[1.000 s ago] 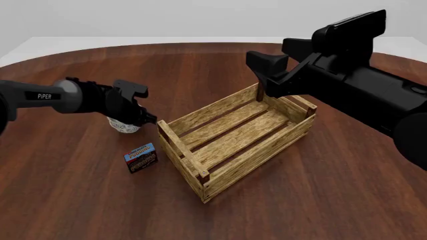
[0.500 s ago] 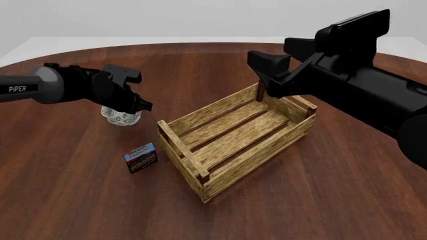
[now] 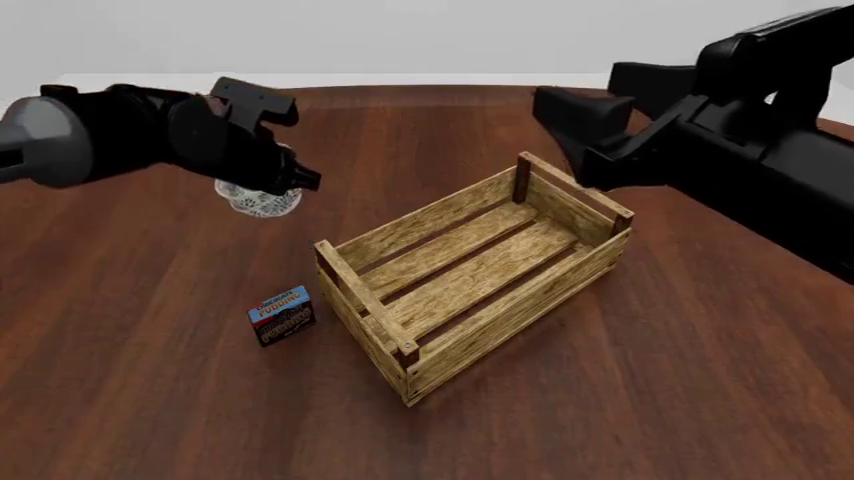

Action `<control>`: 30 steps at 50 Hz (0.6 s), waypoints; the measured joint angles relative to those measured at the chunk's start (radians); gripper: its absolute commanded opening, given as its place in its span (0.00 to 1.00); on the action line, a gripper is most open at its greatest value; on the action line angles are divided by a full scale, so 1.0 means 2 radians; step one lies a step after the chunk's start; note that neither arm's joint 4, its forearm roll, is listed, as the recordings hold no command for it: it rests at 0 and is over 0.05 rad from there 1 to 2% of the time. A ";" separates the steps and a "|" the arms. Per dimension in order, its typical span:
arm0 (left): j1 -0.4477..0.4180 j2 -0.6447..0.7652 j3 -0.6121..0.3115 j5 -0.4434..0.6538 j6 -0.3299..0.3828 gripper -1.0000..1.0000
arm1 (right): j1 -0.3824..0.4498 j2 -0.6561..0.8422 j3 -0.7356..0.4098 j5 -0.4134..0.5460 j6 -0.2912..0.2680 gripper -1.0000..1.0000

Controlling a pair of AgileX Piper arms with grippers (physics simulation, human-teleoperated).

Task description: Stack the right bowl on the left bowl and place them in the tray.

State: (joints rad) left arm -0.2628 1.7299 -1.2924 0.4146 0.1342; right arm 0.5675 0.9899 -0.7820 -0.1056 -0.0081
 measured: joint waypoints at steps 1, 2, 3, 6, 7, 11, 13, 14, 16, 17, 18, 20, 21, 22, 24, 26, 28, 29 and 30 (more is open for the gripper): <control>-0.003 -0.003 -0.001 0.001 0.001 0.00 | -0.001 -0.003 0.001 0.001 0.000 1.00; -0.006 -0.006 -0.001 0.003 0.003 0.00 | -0.003 -0.006 0.001 0.003 0.000 1.00; -0.009 -0.008 -0.002 0.004 0.004 0.00 | -0.004 -0.008 0.001 0.004 0.000 1.00; -0.018 -0.014 -0.005 0.008 0.006 0.00 | -0.008 -0.014 0.002 0.007 0.000 1.00; -0.021 -0.016 -0.007 0.010 0.007 0.00 | -0.009 -0.015 0.003 0.007 0.000 1.00; -0.033 -0.022 -0.010 0.014 0.009 0.00 | -0.015 -0.022 0.003 0.010 0.000 1.00; -0.040 -0.025 -0.011 0.015 0.009 0.00 | -0.017 -0.025 0.004 0.012 0.000 1.00; -0.043 -0.026 -0.011 0.016 0.009 0.00 | -0.018 -0.026 0.004 0.013 0.000 1.00; -0.050 -0.028 -0.011 0.016 0.010 0.00 | -0.021 -0.029 0.004 0.014 0.001 1.00; -0.053 -0.028 -0.011 0.016 0.010 0.00 | -0.022 -0.030 0.004 0.015 0.001 1.00; -0.057 -0.029 -0.011 0.017 0.011 0.00 | -0.023 -0.032 0.005 0.015 0.001 1.00; -0.063 -0.029 -0.012 0.017 0.012 0.00 | -0.026 -0.034 0.005 0.016 0.001 1.00; -0.066 -0.029 -0.013 0.017 0.012 0.00 | -0.027 -0.035 0.005 0.016 0.001 1.00; -0.069 -0.030 -0.013 0.017 0.013 0.00 | -0.028 -0.036 0.005 0.017 0.001 1.00; -0.076 -0.030 -0.013 0.017 0.015 0.00 | -0.031 -0.038 0.005 0.018 0.001 1.00; -0.082 -0.031 -0.013 0.016 0.018 0.00 | -0.033 -0.040 0.005 0.019 0.001 1.00; -0.088 -0.031 -0.013 0.015 0.020 0.00 | -0.035 -0.041 0.005 0.019 0.001 1.00; -0.091 -0.031 -0.013 0.015 0.021 0.00 | -0.036 -0.042 0.005 0.020 0.002 1.00; -0.093 -0.030 -0.013 0.014 0.023 0.00 | -0.037 -0.043 0.005 0.020 0.002 1.00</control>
State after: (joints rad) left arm -0.4494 1.6693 -1.3187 0.4429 0.1799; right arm 0.4934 0.9043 -0.7720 -0.0657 -0.0049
